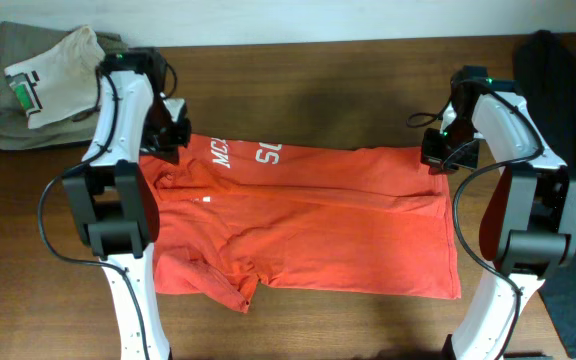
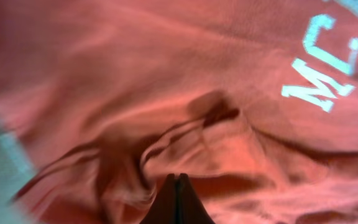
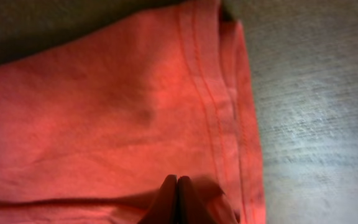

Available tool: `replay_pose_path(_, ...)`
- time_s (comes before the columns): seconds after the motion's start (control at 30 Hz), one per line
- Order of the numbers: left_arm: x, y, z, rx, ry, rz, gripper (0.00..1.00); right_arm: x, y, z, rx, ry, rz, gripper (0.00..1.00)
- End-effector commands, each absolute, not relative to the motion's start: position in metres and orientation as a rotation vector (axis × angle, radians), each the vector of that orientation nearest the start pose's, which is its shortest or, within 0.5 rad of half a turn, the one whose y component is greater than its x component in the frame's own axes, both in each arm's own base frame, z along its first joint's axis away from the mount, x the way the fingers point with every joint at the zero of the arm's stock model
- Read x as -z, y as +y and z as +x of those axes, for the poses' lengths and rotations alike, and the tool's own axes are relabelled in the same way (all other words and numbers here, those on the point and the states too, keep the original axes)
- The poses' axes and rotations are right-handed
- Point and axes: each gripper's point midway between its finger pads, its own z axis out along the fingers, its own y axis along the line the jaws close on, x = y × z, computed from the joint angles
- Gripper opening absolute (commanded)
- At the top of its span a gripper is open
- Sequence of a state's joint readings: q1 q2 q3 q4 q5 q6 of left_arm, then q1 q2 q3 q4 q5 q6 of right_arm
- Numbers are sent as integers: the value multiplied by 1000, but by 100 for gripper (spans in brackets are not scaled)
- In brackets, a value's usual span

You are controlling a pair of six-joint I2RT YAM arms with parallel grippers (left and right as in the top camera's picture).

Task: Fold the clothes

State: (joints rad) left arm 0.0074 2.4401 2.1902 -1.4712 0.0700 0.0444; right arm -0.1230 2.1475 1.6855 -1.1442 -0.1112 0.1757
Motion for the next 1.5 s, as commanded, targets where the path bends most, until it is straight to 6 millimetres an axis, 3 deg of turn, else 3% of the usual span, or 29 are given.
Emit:
replay_pose_path(0.0,-20,-16,427,208,3305,53,1,-29,-24,398,-233,3132,457,4)
replay_pose_path(0.27,14,-16,416,208,3324,42,1,-2,-26,407,-228,3057,483,4)
replay_pose_path(0.5,24,-16,423,201,3288,8,0,22,-42,404,-86,3013,567,4)
replay_pose_path(0.73,28,-17,457,196,3153,-117,1,45,-53,425,-72,2947,576,4)
replay_pose_path(0.9,30,-19,479,218,3058,-140,1,73,-77,429,-71,2967,653,4)
replay_pose_path(1.0,36,-19,489,217,3011,-137,0,78,-94,433,-70,2969,681,4)
replay_pose_path(1.13,45,-19,507,220,2918,-147,1,62,-116,454,-62,2909,678,4)
replay_pose_path(1.27,49,-23,537,265,2764,-192,1,30,-128,489,-49,2810,653,4)
replay_pose_path(1.37,43,-22,557,265,2678,-185,2,6,-132,504,-45,2775,644,4)
replay_pose_path(1.43,25,-22,568,265,2641,-174,9,-15,-136,507,-45,2779,650,4)
replay_pose_path(1.47,14,-22,574,263,2625,-160,22,-25,-137,509,-41,2778,646,4)
